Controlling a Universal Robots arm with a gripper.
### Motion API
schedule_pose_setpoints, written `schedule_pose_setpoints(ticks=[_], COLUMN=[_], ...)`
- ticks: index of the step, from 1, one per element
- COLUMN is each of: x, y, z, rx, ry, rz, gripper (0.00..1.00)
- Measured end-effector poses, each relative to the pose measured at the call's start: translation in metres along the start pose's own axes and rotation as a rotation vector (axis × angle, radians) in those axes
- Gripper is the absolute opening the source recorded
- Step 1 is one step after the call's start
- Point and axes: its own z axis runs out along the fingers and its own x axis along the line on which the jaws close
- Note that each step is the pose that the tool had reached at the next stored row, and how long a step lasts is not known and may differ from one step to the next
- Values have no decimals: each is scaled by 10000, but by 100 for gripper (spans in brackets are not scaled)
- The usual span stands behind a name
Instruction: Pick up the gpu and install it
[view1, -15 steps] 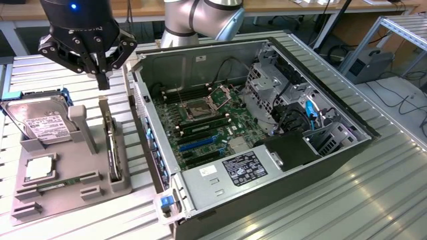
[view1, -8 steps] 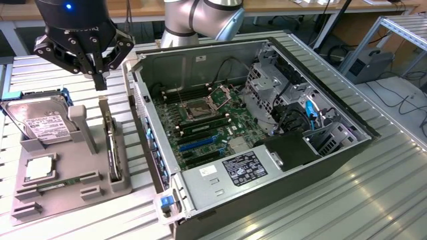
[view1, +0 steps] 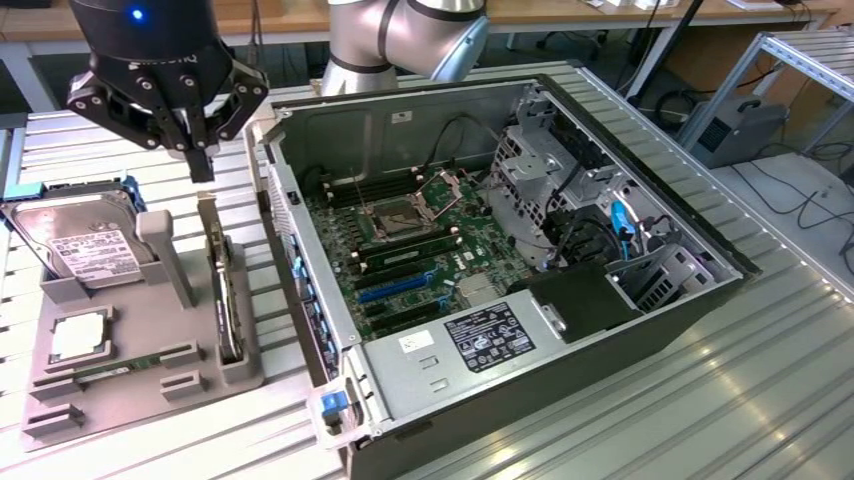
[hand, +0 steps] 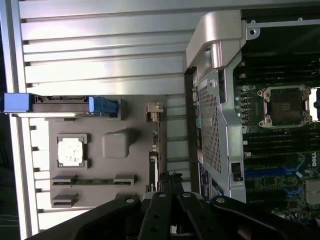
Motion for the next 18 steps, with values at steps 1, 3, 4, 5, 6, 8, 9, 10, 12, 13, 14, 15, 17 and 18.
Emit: schedule_pose_setpoints(ticks=[1, 3, 4, 5, 6, 8, 9, 10, 12, 13, 14, 15, 17, 18], x=[0, -1, -2, -2, -3, -4, -4, -4, -5, -6, -6, -6, -7, -7], y=[-5, -16, -22, -27, -33, -46, -52, -58, -70, -76, -82, -86, -94, -98], z=[0, -1, -1, -1, -2, -2, -2, -2, -3, -3, -4, -4, -4, -4], rx=[0, 0, 0, 0, 0, 0, 0, 0, 0, 0, 1, 0, 1, 1], ry=[1, 0, 0, 0, 0, 0, 0, 0, 0, 0, 0, 0, 0, 0], rz=[0, 0, 0, 0, 0, 0, 0, 0, 0, 0, 0, 0, 0, 1], gripper=[11, 11, 11, 11, 11, 11, 11, 11, 11, 11, 11, 11, 11, 11])
